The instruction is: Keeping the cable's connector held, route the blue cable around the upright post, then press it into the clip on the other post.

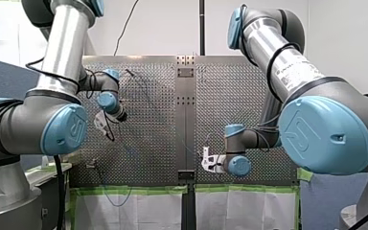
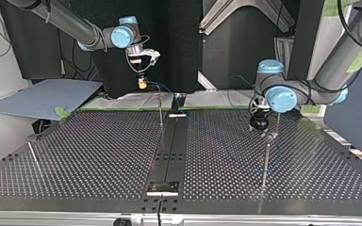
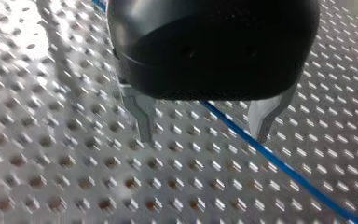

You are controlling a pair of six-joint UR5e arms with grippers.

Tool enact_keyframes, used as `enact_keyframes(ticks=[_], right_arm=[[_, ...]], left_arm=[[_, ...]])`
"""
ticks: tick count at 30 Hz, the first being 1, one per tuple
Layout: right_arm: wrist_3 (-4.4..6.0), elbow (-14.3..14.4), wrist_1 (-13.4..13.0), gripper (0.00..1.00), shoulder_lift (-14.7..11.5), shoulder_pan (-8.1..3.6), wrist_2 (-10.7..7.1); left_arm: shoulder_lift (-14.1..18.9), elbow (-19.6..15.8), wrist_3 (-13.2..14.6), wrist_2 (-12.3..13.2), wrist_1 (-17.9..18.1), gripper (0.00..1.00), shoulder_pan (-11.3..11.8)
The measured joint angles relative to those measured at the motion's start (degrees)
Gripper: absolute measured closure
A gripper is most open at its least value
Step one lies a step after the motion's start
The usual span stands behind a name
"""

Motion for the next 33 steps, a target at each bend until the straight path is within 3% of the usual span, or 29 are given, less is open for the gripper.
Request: enact_keyframes(ticks=[8,21,25,33], right_arm=[[0.04,0.0,0.0,1.0,0.0,0.02,0.0],[0.07,0.0,-0.2,1.0,0.0,0.02,0.0],[0.07,0.0,-0.2,1.0,0.0,0.02,0.0],[0.07,0.0,-0.3,1.0,0.1,0.01,0.0]], left_arm=[[-3.4,0.0,4.1,-4.0,-1.8,0.01,-0.5],[-3.6,0.0,10.9,-10.5,-1.2,0.01,-1.1],[-3.6,0.0,11.2,-10.5,-1.1,0.01,-1.1],[-3.6,0.0,7.9,-7.1,0.0,0.01,-0.9]])
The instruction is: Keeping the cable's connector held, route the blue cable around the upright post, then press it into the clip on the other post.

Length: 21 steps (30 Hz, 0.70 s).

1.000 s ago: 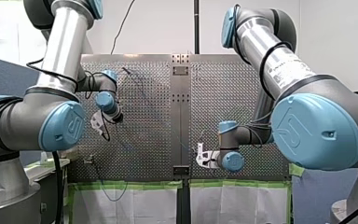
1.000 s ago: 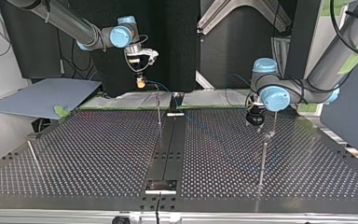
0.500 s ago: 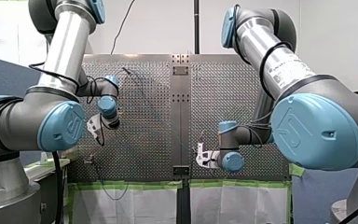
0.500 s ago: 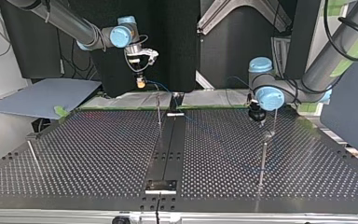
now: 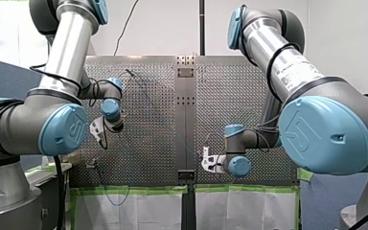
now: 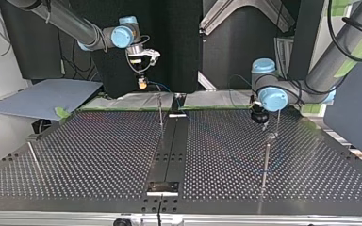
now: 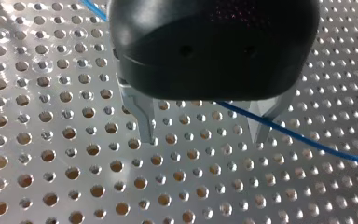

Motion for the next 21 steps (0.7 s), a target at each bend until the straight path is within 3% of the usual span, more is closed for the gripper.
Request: enact_keyframes(ticks=[14,21], right_arm=[[0.0,0.0,0.0,1.0,0.1,0.0,0.0],[0.0,0.0,0.0,1.0,0.1,0.0,0.0]], left_arm=[[0.0,-2.7,-6.9,6.7,2.8,0.01,1.1],[0.0,-3.1,-10.2,7.4,5.4,0.01,1.3]])
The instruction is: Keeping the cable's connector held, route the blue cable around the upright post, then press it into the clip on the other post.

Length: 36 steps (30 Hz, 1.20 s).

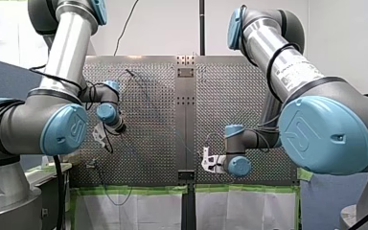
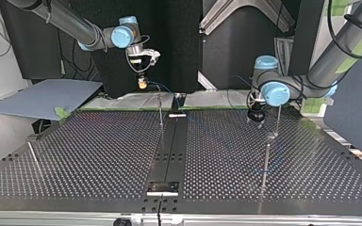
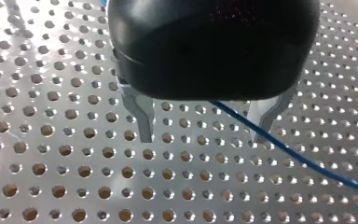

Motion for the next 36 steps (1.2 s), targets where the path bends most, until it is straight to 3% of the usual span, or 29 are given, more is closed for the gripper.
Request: enact_keyframes(ticks=[20,27,36], right_arm=[[0.0,0.0,-0.2,1.0,0.2,0.0,0.0],[0.0,0.0,-0.3,1.0,0.2,0.0,0.0],[0.0,0.0,-0.3,1.0,0.2,0.01,0.0]], left_arm=[[0.0,-0.4,-10.2,1.0,1.4,0.01,0.8],[0.1,-2.7,-13.5,2.1,4.3,0.01,1.1],[0.2,-3.1,-17.9,2.2,8.2,0.01,1.3]])
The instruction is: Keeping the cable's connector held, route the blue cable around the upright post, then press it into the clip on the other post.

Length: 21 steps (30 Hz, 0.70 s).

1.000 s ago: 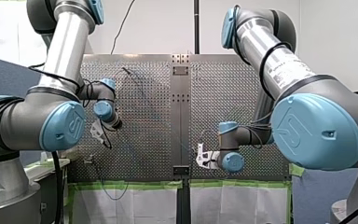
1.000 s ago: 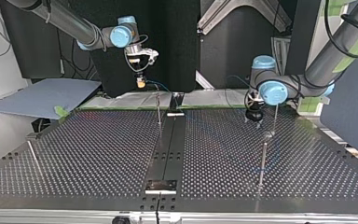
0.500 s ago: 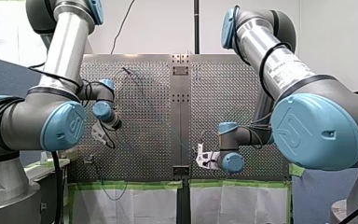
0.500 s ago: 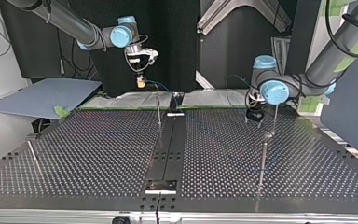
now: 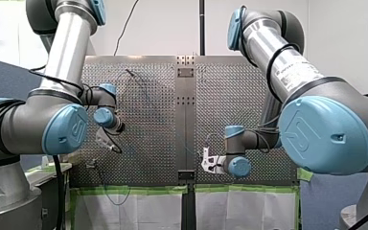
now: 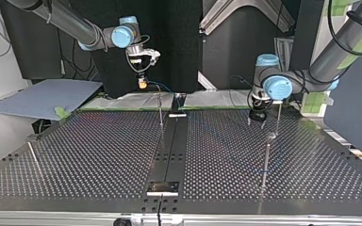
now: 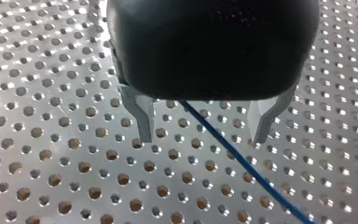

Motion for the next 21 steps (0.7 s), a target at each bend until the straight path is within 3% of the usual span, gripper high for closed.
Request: enact_keyframes(ticks=[21], right_arm=[[0.08,0.0,-0.3,1.0,0.1,-0.01,0.0]], left_arm=[[0.1,-1.5,-11.0,0.0,2.4,0.01,0.3]])
